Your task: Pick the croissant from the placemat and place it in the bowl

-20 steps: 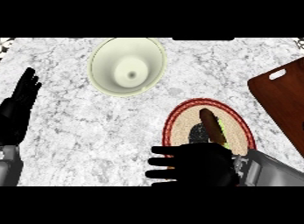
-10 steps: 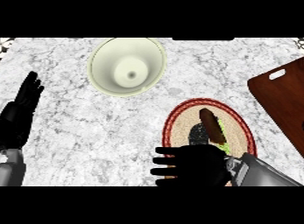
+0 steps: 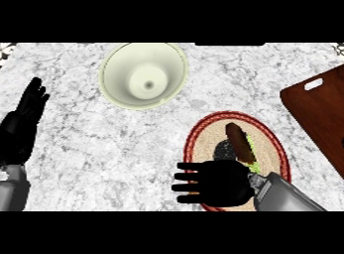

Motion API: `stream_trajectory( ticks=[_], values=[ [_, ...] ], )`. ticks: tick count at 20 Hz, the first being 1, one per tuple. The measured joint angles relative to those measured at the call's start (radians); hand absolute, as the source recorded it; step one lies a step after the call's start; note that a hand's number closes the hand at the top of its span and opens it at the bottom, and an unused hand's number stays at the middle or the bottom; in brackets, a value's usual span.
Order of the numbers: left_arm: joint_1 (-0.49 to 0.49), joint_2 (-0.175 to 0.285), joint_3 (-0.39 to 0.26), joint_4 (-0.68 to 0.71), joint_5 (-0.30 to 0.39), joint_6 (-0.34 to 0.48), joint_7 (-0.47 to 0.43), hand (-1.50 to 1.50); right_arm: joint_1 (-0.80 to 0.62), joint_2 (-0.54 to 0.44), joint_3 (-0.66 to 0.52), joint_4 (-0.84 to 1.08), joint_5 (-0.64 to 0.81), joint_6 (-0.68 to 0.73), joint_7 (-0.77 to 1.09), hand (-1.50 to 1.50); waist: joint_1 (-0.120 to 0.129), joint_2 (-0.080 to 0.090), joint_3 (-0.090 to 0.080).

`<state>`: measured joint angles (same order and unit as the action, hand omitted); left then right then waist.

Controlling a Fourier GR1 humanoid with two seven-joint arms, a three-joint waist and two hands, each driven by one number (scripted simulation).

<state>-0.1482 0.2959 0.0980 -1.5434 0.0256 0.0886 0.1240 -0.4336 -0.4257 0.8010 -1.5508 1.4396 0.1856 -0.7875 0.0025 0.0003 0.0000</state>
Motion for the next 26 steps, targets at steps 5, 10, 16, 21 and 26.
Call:
stream_trajectory(
  ticks=[5,10,16,21,26],
  values=[
    [0.010,0.004,0.016,-0.031,-0.002,-0.020,0.030,0.00,0.015,0.070,-0.032,0.052,0.068,-0.012,-0.016,-1.50,0.001,-0.001,0.000],
    [0.011,-0.010,0.020,-0.020,-0.020,-0.022,0.015,0.00,0.021,0.119,-0.028,0.083,0.135,0.019,-0.033,1.50,0.000,-0.004,-0.002],
    [-0.002,-0.026,0.021,-0.011,-0.038,-0.015,0.014,0.00,0.021,0.160,-0.039,0.105,0.172,0.006,-0.075,1.50,0.001,-0.010,-0.003],
    [-0.007,-0.025,0.029,-0.024,-0.041,-0.023,0.033,0.00,0.023,0.213,-0.060,0.161,0.185,-0.036,-0.109,1.50,0.000,-0.014,-0.006],
    [-0.005,-0.030,0.028,-0.026,-0.041,-0.021,0.033,0.00,0.040,0.340,-0.181,0.205,0.146,0.144,0.137,1.50,-0.006,-0.006,-0.008]
  ],
)
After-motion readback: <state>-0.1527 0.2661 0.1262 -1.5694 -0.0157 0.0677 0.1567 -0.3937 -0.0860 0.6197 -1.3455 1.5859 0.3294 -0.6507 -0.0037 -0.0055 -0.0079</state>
